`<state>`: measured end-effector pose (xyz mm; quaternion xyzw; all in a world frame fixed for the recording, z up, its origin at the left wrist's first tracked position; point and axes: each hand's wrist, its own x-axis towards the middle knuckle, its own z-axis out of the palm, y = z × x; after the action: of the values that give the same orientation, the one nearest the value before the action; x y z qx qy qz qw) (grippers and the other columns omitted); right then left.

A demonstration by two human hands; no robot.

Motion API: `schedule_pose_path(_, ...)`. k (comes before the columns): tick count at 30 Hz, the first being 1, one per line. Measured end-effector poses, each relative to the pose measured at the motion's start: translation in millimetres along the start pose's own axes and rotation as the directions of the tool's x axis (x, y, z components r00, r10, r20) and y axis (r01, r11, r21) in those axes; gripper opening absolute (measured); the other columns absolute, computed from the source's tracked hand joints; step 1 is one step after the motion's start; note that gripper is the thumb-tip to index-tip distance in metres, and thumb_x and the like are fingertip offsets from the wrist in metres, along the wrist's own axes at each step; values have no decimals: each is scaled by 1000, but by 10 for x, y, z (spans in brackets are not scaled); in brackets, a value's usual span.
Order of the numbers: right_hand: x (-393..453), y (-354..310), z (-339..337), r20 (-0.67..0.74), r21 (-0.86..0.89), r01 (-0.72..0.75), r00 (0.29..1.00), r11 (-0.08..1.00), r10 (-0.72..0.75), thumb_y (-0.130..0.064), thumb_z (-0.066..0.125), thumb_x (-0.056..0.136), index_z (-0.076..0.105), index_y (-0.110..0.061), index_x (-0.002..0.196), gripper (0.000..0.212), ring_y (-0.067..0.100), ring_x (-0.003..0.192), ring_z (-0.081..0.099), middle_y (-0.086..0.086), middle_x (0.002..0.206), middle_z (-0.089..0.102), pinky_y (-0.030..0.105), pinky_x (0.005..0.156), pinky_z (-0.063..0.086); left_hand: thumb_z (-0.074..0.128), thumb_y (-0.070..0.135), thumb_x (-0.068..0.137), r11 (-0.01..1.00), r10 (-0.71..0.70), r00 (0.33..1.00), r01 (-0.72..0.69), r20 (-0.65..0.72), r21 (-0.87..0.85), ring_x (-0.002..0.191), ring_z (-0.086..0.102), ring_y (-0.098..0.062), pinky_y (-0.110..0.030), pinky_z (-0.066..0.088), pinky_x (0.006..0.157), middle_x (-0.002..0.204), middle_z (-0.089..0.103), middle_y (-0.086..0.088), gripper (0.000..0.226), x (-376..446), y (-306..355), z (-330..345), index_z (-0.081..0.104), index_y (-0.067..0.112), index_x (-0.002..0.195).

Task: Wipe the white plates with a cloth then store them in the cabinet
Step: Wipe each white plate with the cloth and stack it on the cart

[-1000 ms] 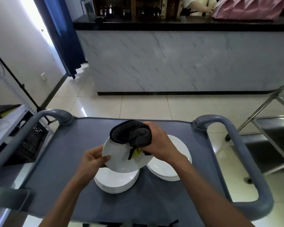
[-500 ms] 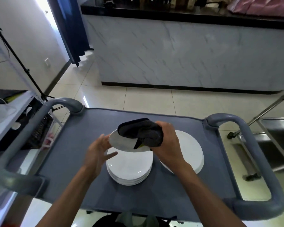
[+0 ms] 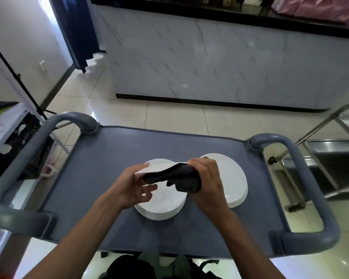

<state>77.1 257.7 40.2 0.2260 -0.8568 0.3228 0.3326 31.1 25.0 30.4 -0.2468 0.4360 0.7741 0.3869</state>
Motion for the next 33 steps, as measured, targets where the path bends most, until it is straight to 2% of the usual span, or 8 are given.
schedule_pose_path(5,-122,-52,-17,119,-8,-85,989,996,85,-13,81,82,57,-7,128,52,26,116,53,9,126,58,47,101,46,53,15,98,964,138,990,-141,-29,-225,66,69,-22,-30,58,55,80,70,-12,21,31,20,67,65,-1,104)
schedule_pose_path(8,-216,-65,-36,168,-40,-142,975,989,146,-15,70,88,61,-1,130,45,29,122,52,13,132,57,44,107,43,48,12,102,947,175,984,-176,-27,-270,57,70,-18,-22,56,46,74,71,-12,24,59,80,45,59,-7,112)
schedule_pose_path(15,-374,-61,-81,199,-79,-291,933,953,301,-5,80,76,59,-10,136,64,24,126,48,7,138,54,37,110,42,54,10,99,931,285,958,-287,-44,-225,93,75,-25,-34,62,64,110,75,-13,27,181,181,-167,59,1,124)
schedule_pose_path(20,-335,-145,-53,154,-19,-378,914,926,376,-9,78,73,53,-19,140,72,13,129,47,-5,141,52,27,110,39,55,11,97,894,423,906,-422,-23,-153,97,74,-24,-36,61,66,117,74,-7,32,181,218,-272,62,16,128)
schedule_pose_path(23,-193,-234,16,142,131,-553,832,823,536,-10,80,69,46,-33,136,79,8,121,54,-14,132,54,17,95,48,57,7,95,882,457,888,-459,-49,-102,91,74,-23,-36,60,62,117,73,-8,34,153,188,-310,63,17,128)
schedule_pose_path(26,-10,-296,160,191,272,-691,721,670,666,-14,79,69,45,-39,127,72,19,102,64,-7,119,59,32,64,61,59,5,94,880,472,881,-473,-41,-46,91,72,-27,-38,60,62,115,73,-11,33,110,126,-316,65,15,124)
schedule_pose_path(29,121,-345,336,181,197,-694,719,692,671,-15,76,71,47,-33,123,62,18,106,62,-5,116,60,42,80,58,59,3,93,875,484,875,-484,-1,-28,89,73,-28,-39,60,62,110,74,-13,32,60,51,-286,65,11,123)
schedule_pose_path(33,158,-356,508,134,82,-663,747,744,651,-11,73,77,49,-25,132,62,15,125,49,-5,134,54,38,106,43,59,2,92,857,516,856,-514,42,-42,86,74,-26,-36,60,61,107,75,-14,31,18,7,-290,65,6,121)
